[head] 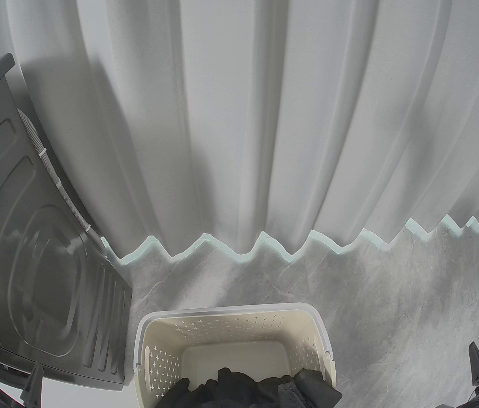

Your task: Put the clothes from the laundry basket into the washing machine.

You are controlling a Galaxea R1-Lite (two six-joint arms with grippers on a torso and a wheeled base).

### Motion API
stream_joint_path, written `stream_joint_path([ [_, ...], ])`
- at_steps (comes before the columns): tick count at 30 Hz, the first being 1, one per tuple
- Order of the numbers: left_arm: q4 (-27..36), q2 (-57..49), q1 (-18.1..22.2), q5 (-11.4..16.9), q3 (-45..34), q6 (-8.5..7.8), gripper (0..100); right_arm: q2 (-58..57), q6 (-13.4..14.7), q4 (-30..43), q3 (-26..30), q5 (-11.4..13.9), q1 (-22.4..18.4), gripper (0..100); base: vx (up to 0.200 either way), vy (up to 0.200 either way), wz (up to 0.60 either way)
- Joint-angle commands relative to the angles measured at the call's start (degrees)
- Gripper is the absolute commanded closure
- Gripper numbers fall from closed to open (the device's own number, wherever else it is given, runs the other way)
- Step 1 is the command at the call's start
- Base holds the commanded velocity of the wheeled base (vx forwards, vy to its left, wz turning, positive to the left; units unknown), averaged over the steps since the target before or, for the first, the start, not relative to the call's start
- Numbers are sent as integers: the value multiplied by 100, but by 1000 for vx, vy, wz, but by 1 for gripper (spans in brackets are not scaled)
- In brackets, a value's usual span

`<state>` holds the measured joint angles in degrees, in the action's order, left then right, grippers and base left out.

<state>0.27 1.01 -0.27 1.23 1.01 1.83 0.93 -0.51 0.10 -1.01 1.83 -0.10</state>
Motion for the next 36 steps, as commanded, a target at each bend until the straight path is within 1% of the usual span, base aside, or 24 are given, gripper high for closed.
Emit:
stream_joint_path([
  [1, 0, -92, 0, 0, -84, 2, 0, -93, -2, -1, 101, 2, 1, 0, 0, 0, 0],
  [36, 0, -92, 0, 0, -84, 11, 0, -93, -10, -1, 101, 2, 1, 0, 0, 0, 0],
])
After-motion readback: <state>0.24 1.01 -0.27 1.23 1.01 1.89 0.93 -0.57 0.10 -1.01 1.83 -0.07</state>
